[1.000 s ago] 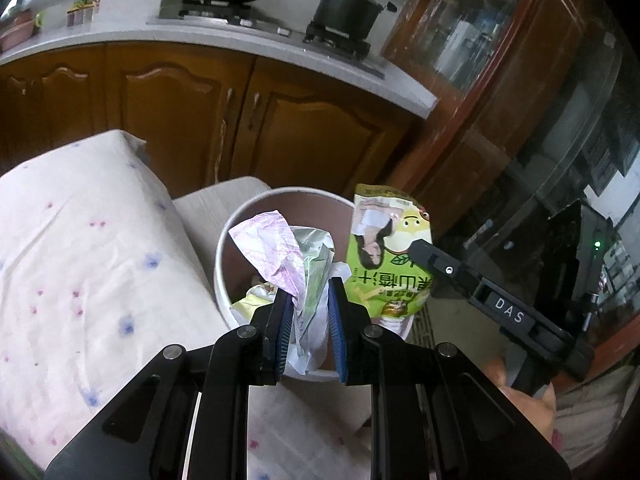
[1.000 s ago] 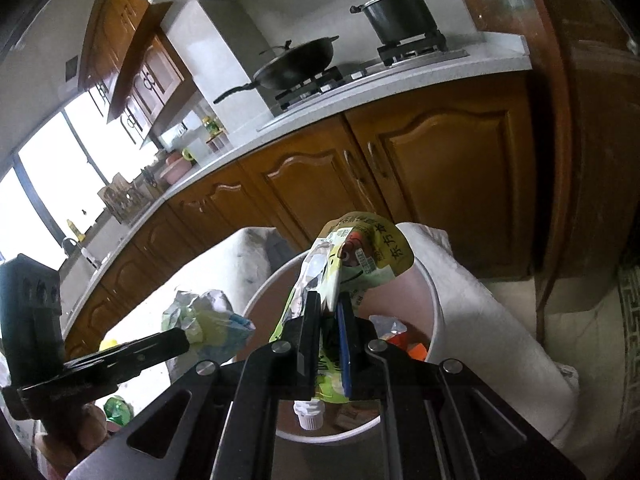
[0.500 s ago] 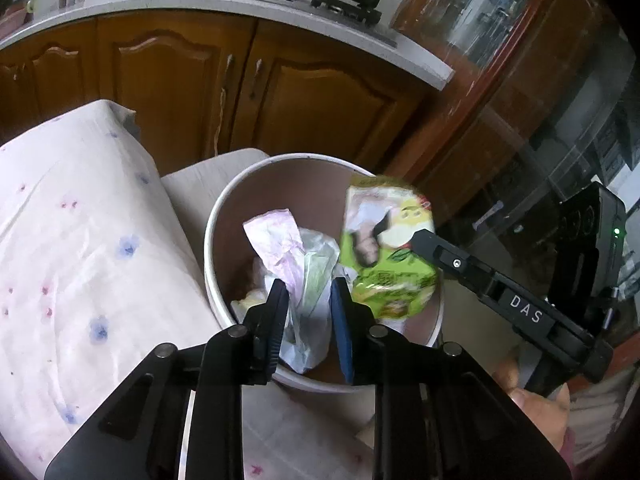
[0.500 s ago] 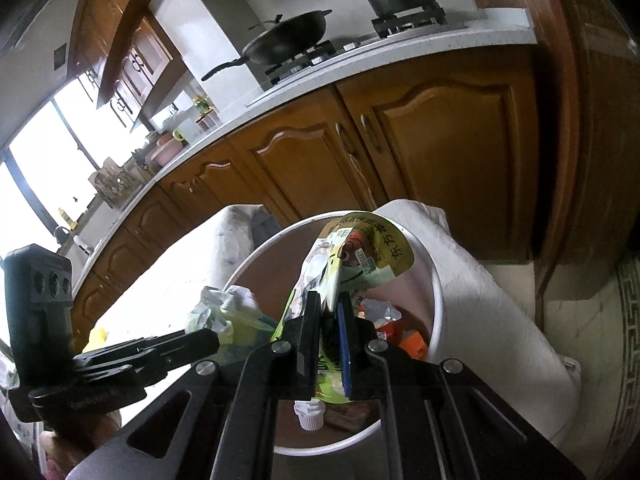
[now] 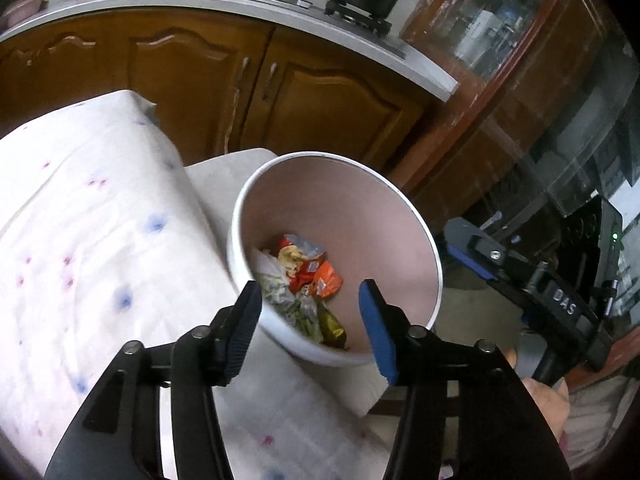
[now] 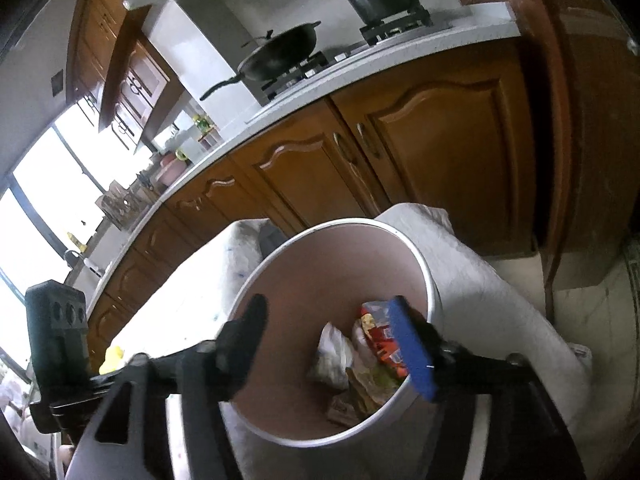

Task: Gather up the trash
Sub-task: 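Move both tools back over the table toward the green can and white sponge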

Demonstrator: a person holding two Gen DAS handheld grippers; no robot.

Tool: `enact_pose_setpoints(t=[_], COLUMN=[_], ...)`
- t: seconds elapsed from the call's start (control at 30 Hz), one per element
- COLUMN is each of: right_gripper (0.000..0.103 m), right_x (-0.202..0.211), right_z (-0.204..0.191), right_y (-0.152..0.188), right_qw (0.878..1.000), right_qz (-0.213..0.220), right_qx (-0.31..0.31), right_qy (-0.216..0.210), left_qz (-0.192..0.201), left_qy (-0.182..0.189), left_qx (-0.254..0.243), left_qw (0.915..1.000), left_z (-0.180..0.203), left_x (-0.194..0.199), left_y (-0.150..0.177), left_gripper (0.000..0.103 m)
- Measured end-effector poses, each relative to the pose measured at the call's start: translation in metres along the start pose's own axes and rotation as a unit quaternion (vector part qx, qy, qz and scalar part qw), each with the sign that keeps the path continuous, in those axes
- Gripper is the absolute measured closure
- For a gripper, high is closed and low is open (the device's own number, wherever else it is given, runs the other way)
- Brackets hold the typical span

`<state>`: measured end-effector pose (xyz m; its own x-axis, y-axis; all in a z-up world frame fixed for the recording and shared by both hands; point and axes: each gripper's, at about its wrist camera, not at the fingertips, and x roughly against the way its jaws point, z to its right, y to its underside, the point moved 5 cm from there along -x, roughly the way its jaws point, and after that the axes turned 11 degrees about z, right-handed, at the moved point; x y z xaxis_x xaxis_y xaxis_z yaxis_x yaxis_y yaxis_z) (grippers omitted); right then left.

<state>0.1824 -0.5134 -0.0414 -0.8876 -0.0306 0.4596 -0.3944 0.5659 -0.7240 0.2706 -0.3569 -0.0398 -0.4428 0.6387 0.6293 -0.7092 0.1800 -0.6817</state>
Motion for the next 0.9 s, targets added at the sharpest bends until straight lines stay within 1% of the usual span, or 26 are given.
enact_pose_setpoints(t=[0.03, 0.07, 0.1, 0.2, 0.33, 0.53, 0.6, 0.73, 0.9], right_gripper=[0.025, 0.02, 0.02, 0.017, 0.016, 0.015, 0.011, 0.01, 0.01], right_x=[0.003, 0.006, 0.008, 0.013, 0.019, 0.028, 0.03, 0.031, 0.029], right_z=[-0.002, -0.004, -0.006, -0.012, -0.022, -0.043, -0.05, -0.065, -0.088], right_y=[0.001, 0.001, 0.002, 0.005, 0.009, 0.021, 0.026, 0.041, 0.06], right_qw=[1.0, 1.0, 1.0, 1.0, 1.0, 0.999, 0.999, 0.999, 0.998], right_qz=[0.003, 0.005, 0.007, 0.01, 0.012, 0.01, 0.009, -0.003, -0.017], right_qx=[0.0, -0.002, -0.003, -0.006, -0.01, -0.006, -0.006, -0.01, 0.013], right_qy=[-0.001, -0.004, -0.005, -0.011, -0.021, -0.036, -0.035, -0.05, -0.057], left_qz=[0.003, 0.005, 0.01, 0.025, 0.041, 0.067, 0.073, 0.087, 0.103], left_qy=[-0.001, -0.003, -0.004, -0.011, -0.017, -0.039, -0.046, -0.063, -0.092], left_qx=[0.003, 0.006, 0.008, 0.011, 0.024, 0.036, 0.04, 0.053, 0.08], left_qw=[1.0, 1.0, 0.9999, 0.9996, 0.9987, 0.9964, 0.9954, 0.9928, 0.9873], left_z=[-0.003, -0.005, -0.008, -0.016, -0.028, -0.049, -0.056, -0.077, -0.11], left_x=[0.005, 0.011, 0.018, 0.039, 0.064, 0.103, 0.114, 0.14, 0.173], left_y=[0.001, 0.003, 0.004, 0.008, 0.013, 0.025, 0.03, 0.041, 0.054], left_gripper=[0.045, 0.039, 0.036, 0.033, 0.032, 0.03, 0.03, 0.03, 0.029])
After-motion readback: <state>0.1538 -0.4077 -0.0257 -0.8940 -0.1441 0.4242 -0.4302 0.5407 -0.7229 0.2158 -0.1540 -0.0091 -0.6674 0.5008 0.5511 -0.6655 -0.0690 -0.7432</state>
